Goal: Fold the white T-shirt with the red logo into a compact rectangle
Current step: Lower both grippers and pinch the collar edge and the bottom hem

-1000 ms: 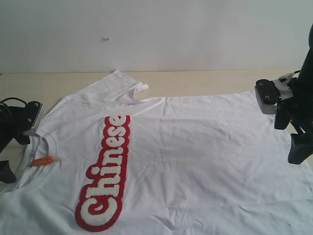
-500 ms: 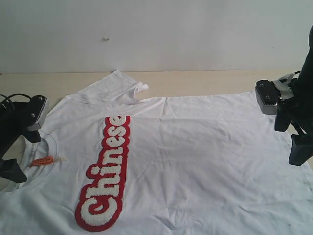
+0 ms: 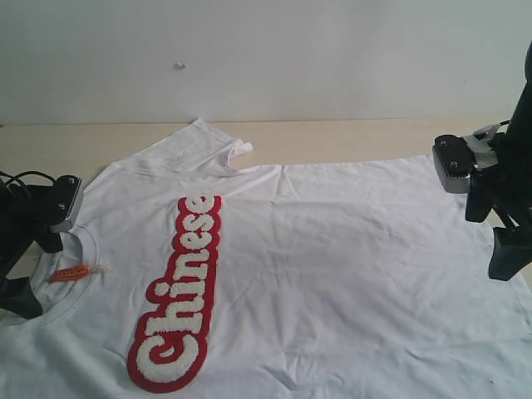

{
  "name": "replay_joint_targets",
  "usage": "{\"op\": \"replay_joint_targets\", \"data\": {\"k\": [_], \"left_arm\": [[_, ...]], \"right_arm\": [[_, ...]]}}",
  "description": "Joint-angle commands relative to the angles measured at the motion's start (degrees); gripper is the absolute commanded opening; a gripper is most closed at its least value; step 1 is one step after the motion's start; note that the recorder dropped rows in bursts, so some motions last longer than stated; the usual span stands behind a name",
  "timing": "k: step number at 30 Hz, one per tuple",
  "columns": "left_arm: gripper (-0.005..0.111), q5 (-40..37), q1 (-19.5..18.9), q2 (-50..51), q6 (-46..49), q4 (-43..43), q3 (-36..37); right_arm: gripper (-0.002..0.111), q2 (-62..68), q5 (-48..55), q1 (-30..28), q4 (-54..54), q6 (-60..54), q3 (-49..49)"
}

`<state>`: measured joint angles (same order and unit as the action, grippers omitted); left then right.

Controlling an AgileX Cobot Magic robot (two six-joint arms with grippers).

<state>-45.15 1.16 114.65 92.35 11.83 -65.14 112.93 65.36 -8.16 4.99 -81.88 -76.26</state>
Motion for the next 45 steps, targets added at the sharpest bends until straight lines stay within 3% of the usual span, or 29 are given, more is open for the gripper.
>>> {"op": "replay_joint_targets", "data": {"k": [1,6,11,18,25,45], "left_arm": [[0.105,0.7,0.0,-0.7,-0.4,-0.9,-0.3],[0.105,1.1,0.0,-3.9,0.2,-0.3,-0.3],[0.105,1.2,0.0,-3.9,0.3,-0.2,-0.3],[0.105,1.5,0.0,-3.3,0.5,2.3,-0.3],[0.105,1.6,0.0,-2.6,1.6,2.3,-0.3],[0.105,1.3,0.0,-2.0,1.7,2.3,-0.3]], "right_arm": [[0.105,-0.3,-0.3,-0.3,0.5,-0.7,-0.1],[0.105,-2.1,0.6,-0.3,0.6,-4.0,-0.1],[0.105,-2.2,0.2,-0.3,-3.6,2.6,-0.1],[0.105,4.1,-4.7,-4.0,-2.2,-0.9,-0.1],[0.105,7.2,-13.7,-4.0,-4.3,-2.9,-0.1],[0.105,6.6,-12.9,-4.2,-5.0,-4.6,-0.1]]}}
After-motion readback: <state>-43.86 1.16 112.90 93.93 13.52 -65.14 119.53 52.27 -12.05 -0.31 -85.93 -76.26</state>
